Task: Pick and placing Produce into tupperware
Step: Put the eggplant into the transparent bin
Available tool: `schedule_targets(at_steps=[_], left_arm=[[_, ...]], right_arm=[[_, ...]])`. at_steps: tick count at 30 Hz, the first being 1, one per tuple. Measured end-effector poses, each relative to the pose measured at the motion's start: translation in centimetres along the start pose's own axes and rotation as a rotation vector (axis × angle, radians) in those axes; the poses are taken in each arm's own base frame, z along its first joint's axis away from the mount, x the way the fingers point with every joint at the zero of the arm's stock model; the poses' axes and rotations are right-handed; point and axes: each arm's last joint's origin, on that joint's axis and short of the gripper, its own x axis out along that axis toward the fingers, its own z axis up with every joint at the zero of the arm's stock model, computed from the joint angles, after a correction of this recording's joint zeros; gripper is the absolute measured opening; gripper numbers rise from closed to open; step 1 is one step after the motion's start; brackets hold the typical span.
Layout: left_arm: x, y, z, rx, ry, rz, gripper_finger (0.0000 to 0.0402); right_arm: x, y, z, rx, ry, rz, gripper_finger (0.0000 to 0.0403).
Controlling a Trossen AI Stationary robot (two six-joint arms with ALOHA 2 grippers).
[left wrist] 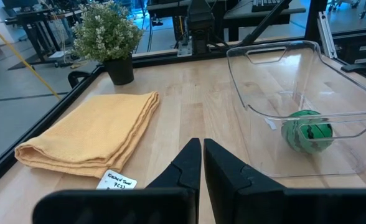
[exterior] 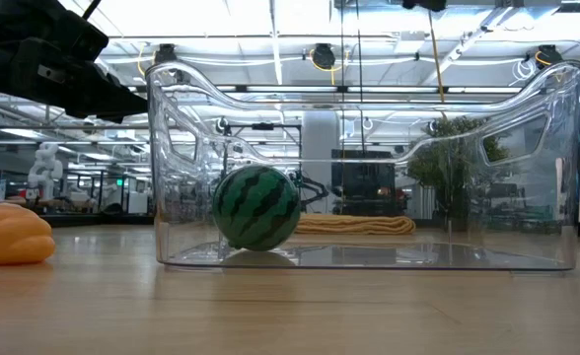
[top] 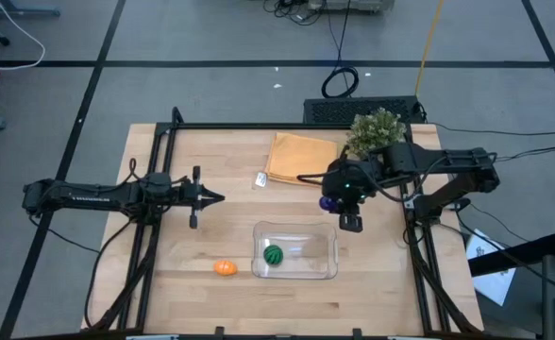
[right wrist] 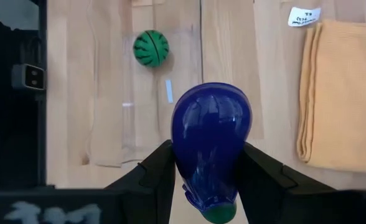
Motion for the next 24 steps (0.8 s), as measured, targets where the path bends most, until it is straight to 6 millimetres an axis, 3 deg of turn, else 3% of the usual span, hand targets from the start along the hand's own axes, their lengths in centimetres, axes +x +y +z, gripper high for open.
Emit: schedule_targets(at_steps=[8,24], left_arm=[[0.0,0.0,0.0,-0.004,0.0,0.0,0.0024],[0.0,0.0,0.0,-0.019,0.001,0.0,0.0024]], right_arm=[[1.9,-0.3,1.2,-0.057,0.012,-0.008,0.0131],[2.7,0.7,2.3,-0.223,-0.112,0.021,0.0131]])
